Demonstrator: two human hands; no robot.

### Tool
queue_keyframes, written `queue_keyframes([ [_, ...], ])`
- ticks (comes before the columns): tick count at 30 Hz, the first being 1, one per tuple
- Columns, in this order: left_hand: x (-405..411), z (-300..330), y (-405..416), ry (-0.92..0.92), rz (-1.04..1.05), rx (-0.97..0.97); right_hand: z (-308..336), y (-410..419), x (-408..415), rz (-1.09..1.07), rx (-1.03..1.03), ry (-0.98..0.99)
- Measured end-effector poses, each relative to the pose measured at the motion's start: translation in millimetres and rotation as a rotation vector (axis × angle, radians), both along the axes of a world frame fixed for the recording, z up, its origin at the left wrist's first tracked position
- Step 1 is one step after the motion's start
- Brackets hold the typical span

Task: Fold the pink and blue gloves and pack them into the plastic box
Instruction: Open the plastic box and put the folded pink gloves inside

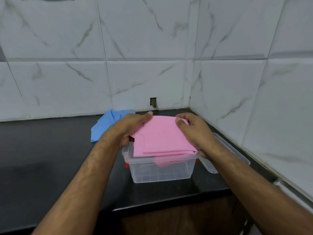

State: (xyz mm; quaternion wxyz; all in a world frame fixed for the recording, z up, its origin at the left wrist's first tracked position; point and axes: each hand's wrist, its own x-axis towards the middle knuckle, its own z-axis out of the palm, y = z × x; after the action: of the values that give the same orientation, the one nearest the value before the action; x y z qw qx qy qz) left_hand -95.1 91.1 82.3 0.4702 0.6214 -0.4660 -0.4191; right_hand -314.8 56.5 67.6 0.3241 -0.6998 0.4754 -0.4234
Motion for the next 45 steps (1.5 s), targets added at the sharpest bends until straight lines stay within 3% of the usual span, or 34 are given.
queue_keyframes([
  [7, -4, -6, 0, -0.038, 0.082, -0.05, 3, -3, 1, 0.025, 0.093, -0.026],
  [13, -6, -9, 4, -0.133, 0.097, -0.095, 2, -3, 7, -0.046, -0.083, 0.24],
  [18, -8, -8, 3, -0.202, 0.099, -0.082, -1, -3, 9, -0.069, -0.169, 0.344],
  [24, -8, -8, 4, -0.199, 0.13, -0.089, 8, -2, 11, -0.057, -0.189, 0.433],
  [28, -5, -6, 3, -0.149, 0.188, -0.053, 15, 2, 18, -0.061, -0.258, 0.608],
  [34, -1, -5, 2, -0.055, 0.193, -0.008, 17, 6, 28, -0.018, -0.163, 0.769],
  [38, -3, -8, 2, -0.165, 0.223, -0.061, 11, 6, 26, -0.036, -0.21, 0.715],
  [43, -7, -11, 1, -0.299, 0.227, -0.1, 2, 3, 16, -0.088, -0.318, 0.475],
  [45, -7, -11, 1, -0.327, 0.217, -0.097, -1, 3, 14, -0.104, -0.385, 0.482],
])
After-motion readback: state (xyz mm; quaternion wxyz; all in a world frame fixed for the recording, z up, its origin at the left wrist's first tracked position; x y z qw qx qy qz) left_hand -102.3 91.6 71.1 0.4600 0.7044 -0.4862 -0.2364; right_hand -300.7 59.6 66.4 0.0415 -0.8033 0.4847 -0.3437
